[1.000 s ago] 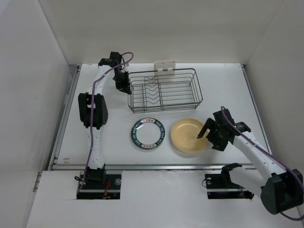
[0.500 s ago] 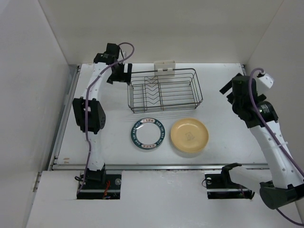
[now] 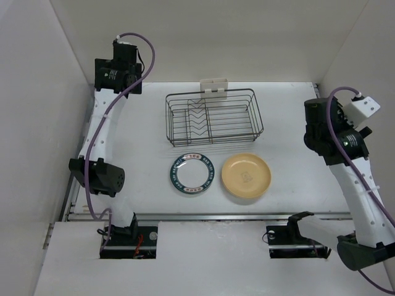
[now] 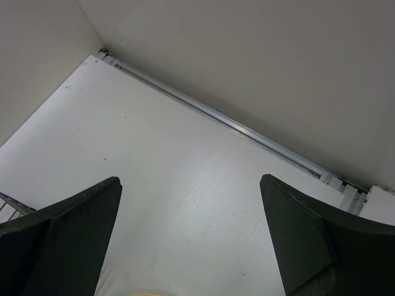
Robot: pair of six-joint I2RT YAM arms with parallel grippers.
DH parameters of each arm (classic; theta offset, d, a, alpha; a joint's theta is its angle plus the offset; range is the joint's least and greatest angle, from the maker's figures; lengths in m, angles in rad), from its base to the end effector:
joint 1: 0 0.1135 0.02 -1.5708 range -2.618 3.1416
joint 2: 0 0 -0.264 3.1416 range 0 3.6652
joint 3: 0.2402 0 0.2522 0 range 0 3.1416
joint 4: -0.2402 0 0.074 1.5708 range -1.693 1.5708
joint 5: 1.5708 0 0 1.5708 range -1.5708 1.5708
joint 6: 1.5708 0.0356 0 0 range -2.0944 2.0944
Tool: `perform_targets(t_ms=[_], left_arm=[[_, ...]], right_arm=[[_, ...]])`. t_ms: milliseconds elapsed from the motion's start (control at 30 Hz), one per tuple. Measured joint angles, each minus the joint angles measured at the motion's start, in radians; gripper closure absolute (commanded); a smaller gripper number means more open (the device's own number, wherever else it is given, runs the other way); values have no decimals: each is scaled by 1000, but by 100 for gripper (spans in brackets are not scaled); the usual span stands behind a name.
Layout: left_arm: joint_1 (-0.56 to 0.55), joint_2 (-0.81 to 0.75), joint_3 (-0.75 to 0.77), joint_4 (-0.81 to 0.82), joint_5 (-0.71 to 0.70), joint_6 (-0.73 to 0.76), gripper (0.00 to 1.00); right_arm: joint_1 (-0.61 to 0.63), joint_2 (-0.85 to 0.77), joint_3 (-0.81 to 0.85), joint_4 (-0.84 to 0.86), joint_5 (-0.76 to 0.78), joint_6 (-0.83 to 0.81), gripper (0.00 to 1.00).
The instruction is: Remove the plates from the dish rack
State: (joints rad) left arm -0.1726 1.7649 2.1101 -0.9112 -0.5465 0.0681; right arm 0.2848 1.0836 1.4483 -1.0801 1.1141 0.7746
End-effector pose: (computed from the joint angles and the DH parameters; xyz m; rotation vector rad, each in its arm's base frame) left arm 0.3670 -0.0452 0.4559 -0.0677 2.0863 0.5182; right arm 0.1736 0.0175 0.4314 0.9481 1.6500 -0.5623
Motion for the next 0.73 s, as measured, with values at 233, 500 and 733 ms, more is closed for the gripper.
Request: perform_targets(t_ms=[233, 500, 733], left_arm=[[0, 27, -43, -45, 14, -18, 0], [-3, 29, -51, -53, 22, -24, 0], [-5, 29, -64, -58, 23, -25, 0]], right_arm=[[0, -58, -35, 0, 14, -19, 0], [0, -90, -59, 1, 12, -33, 0], [3, -119, -69, 5, 7, -38, 0]])
